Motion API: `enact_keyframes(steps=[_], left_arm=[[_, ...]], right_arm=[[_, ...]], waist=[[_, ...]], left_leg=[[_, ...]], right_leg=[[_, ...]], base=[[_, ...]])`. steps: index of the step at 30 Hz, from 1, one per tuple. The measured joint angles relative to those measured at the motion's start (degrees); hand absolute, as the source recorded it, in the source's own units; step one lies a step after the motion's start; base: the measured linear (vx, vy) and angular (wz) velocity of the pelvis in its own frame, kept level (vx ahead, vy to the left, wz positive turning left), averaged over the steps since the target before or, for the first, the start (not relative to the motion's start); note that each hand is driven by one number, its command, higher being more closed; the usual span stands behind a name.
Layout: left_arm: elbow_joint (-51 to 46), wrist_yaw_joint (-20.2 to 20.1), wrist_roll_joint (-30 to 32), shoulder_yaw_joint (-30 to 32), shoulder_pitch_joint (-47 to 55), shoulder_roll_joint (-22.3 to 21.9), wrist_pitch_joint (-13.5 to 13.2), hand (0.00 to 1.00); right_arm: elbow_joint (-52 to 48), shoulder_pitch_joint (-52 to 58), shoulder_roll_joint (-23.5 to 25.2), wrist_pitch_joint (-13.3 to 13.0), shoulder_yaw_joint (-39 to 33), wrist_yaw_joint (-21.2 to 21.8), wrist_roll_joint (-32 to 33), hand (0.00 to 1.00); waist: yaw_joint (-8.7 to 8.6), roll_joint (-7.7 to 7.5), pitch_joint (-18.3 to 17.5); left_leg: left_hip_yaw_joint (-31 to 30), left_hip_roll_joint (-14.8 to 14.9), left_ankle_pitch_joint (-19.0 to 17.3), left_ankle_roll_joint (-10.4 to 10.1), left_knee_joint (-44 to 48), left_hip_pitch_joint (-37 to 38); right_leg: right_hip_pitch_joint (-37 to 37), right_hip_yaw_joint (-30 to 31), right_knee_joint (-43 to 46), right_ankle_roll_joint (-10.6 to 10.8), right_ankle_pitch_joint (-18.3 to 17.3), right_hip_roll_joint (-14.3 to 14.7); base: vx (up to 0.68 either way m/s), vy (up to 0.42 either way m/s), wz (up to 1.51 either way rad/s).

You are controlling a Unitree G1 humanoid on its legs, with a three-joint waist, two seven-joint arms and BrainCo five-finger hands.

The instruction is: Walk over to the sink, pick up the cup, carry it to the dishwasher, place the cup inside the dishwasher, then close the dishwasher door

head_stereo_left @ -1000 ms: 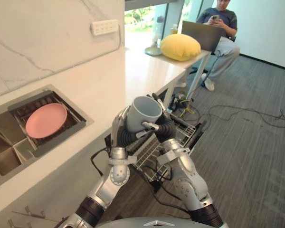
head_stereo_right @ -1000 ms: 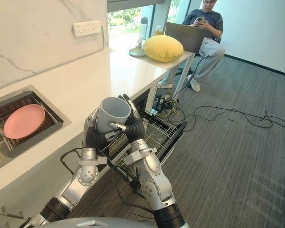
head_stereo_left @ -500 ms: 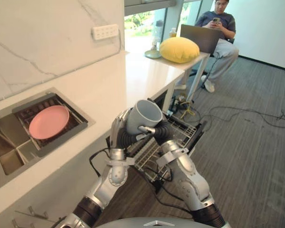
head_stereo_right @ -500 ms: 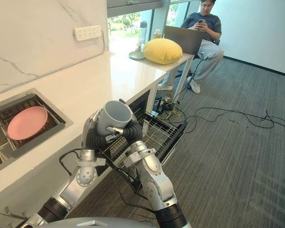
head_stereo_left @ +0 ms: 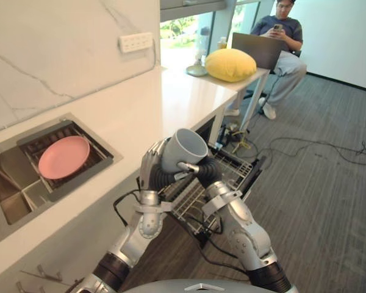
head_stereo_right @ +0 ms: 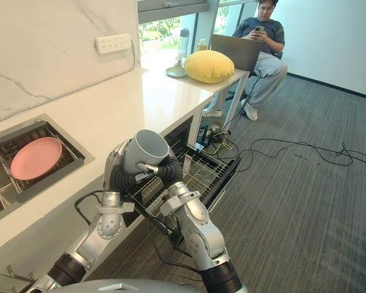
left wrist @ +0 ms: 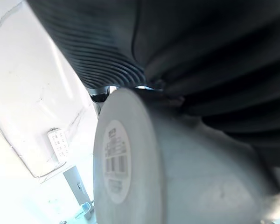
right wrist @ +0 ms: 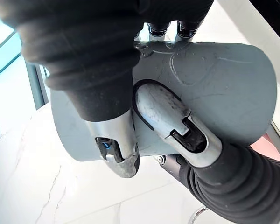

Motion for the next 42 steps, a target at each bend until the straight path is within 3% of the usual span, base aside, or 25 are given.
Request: enact_keyframes(steps=[6,17,29,30,42], left_arm=[[-0.02,0.19,-0.02,-0.11,-0.02,-0.01,0.00,1.00],[-0.02,0.85,-0.11,-0.20,-0.01,-0.04,0.27,1.00],[-0.01,2.19,-0.13,0.40,0.03,-0.10,0.28,1.00],[-0.01,2.39,-0.13,0.46,0.05,-0.10,0.28,1.00],[-0.07,2.59,2.24,0.73,0.09,-0.11,-1.00,1.00]], right_arm=[[0.00,0.37,0.10,-2.53,1.02,-2.48,0.80,1.00],[-0.05,0.38,1.42,-4.83,1.00,-3.72,-2.17,1.00],[-0.10,0.37,2.92,-5.53,-0.04,-3.68,-2.65,1.00],[-0.10,0.35,3.01,-5.53,-0.27,-3.55,-2.64,0.00],[1.24,0.34,3.04,-4.26,-0.16,-1.32,-0.89,0.00]], waist=[[-0.27,0.00,0.00],[-0.45,0.01,0.00],[-0.41,0.04,0.01],[-0.40,0.05,0.02],[-0.34,0.13,-0.01]], left_leg=[[-0.21,-0.16,0.00,-0.02,-0.01,-0.15],[-0.59,-0.17,-0.02,-0.04,0.00,-0.45],[-0.87,-0.19,-0.01,-0.04,0.01,-0.51],[-0.90,-0.19,-0.01,-0.04,0.00,-0.52],[-2.20,-0.34,0.20,-0.03,0.01,-0.85]], right_leg=[[-0.08,0.04,0.10,-0.01,0.00,-0.12],[-0.07,-0.33,-0.19,0.01,0.00,-0.13],[0.04,-0.73,-0.31,0.09,-0.06,-0.11],[0.04,-0.83,-0.29,0.09,-0.06,-0.11],[0.25,-1.94,-0.25,0.05,-0.38,-0.15]], base=[[0.00,0.000,0.01],[0.00,0.000,0.01],[0.00,0.000,0.00],[0.00,0.000,0.00],[0.01,0.000,0.05]])
